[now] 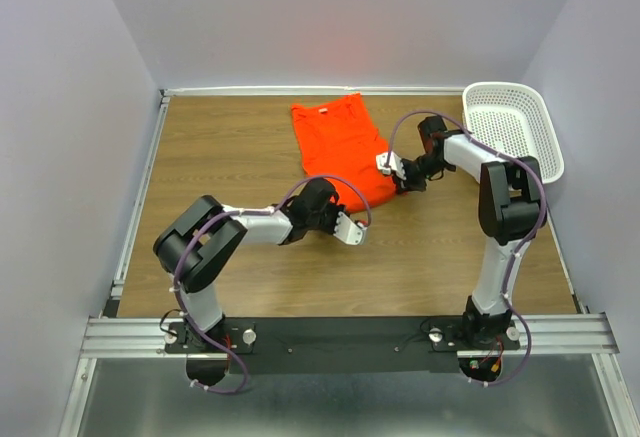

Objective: Fold and stack the t-shirts

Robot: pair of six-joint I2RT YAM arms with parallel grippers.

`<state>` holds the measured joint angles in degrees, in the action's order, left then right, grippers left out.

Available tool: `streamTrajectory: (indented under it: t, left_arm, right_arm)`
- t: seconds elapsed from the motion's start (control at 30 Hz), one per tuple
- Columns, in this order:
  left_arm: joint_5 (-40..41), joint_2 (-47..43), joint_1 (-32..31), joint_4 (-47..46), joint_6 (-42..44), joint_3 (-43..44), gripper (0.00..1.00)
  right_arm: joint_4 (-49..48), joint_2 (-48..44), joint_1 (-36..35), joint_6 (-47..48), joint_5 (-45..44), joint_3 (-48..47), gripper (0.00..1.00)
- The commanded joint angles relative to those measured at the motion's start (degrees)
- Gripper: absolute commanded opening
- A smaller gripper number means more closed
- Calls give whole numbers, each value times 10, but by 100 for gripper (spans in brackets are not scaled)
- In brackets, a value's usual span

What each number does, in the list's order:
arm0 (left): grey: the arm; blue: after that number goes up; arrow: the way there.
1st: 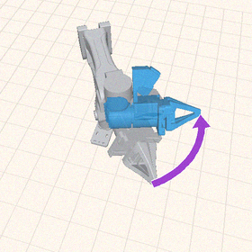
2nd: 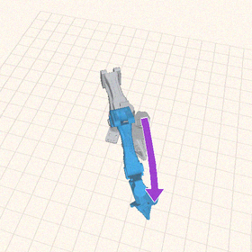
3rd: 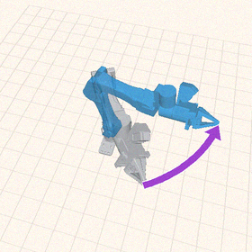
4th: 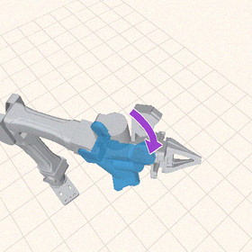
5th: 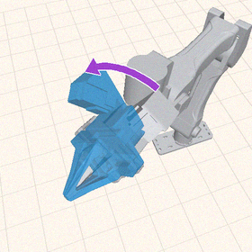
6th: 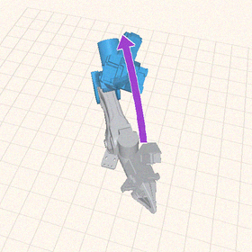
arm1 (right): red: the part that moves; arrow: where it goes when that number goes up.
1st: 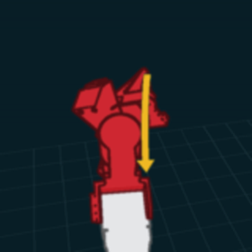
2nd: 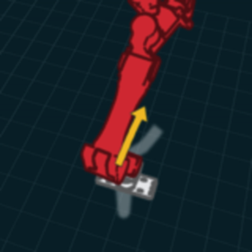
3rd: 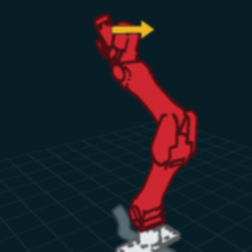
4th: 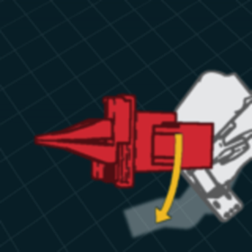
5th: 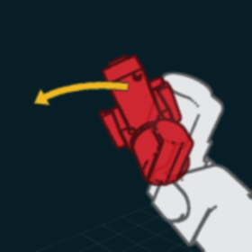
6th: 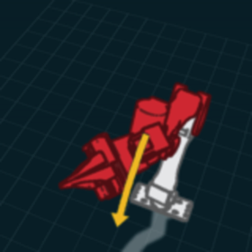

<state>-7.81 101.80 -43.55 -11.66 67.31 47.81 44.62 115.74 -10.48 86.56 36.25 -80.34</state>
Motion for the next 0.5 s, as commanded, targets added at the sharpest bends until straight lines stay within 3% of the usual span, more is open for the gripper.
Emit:
streamTrajectory:
  t: [0.0,0.17,0.3,0.47]
  left_arm:
    - [-62,-63,-33,42,0,-26,0]
    - [-82,-86,-121,133,-55,-26,0]
    - [-80,-80,-200,179,-107,-21,0]
    - [-90,-102,-261,197,-149,-31,0]
  right_arm:
    - [84,-33,1,18,-21,44,1]
    - [129,-126,2,50,-41,178,1]
    - [147,-253,2,42,-55,293,1]
    - [186,-346,1,30,-66,333,1]
